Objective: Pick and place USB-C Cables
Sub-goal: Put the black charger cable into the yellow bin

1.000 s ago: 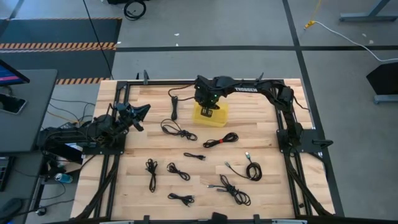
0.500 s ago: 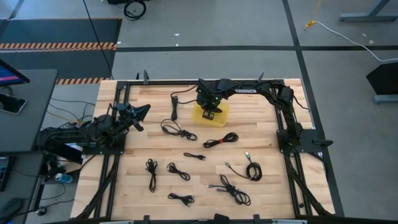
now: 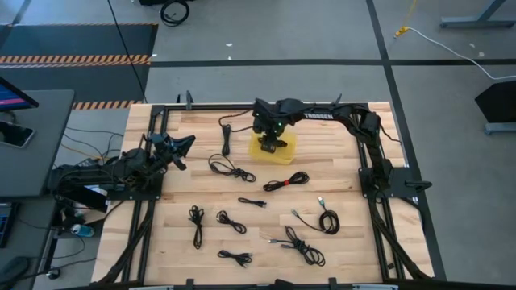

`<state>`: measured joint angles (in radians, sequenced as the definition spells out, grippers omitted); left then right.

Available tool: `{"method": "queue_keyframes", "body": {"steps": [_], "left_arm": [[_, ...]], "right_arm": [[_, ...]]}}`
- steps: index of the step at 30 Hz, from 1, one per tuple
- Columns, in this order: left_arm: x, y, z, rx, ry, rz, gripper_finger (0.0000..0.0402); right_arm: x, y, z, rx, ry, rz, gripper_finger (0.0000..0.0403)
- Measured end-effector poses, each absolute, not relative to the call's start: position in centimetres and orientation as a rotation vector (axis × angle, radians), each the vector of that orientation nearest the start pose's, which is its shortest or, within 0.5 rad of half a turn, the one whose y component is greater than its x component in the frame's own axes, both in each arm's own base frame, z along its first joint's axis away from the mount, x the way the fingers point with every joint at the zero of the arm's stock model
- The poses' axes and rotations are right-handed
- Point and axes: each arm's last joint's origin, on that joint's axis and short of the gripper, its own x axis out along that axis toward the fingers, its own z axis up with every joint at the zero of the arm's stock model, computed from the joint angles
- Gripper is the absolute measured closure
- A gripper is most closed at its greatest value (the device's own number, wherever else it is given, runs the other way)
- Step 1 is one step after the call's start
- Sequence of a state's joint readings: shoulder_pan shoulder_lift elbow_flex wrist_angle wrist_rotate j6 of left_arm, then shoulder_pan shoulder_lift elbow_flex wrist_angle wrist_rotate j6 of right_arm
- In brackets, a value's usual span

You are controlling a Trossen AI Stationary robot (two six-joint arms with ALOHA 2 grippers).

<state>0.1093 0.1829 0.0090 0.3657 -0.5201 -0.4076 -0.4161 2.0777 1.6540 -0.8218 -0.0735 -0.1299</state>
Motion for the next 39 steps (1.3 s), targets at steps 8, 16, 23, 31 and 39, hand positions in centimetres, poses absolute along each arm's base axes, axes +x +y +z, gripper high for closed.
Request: {"method": "queue_keyframes", "body": {"steps": [8, 16, 23, 31, 39], "left_arm": [[10.4, 2.7, 16.8, -0.485, -0.167, 0.661, 0.0372], [11.9, 2.7, 17.6, -0.528, -0.096, 0.616, 0.0340], [15.2, 3.2, 22.0, -0.348, 0.098, 0.640, 0.0269], [20.5, 6.2, 23.1, -0.406, 0.463, 0.768, 0.0249], [24.8, 10.7, 23.8, -0.447, 0.601, 0.912, 0.0248]], "right_arm": [[41.4, -14.5, 30.1, 0.188, 1.056, -0.058, 0.0250], [40.9, -12.2, 40.1, 0.097, 0.743, -0.047, 0.0250], [37.4, -10.9, 45.1, 0.131, 0.557, -0.069, 0.0249], [32.5, -9.2, 50.1, 0.058, 0.405, -0.060, 0.0251], [26.1, -7.3, 54.7, -0.104, 0.250, -0.053, 0.0251]]}}
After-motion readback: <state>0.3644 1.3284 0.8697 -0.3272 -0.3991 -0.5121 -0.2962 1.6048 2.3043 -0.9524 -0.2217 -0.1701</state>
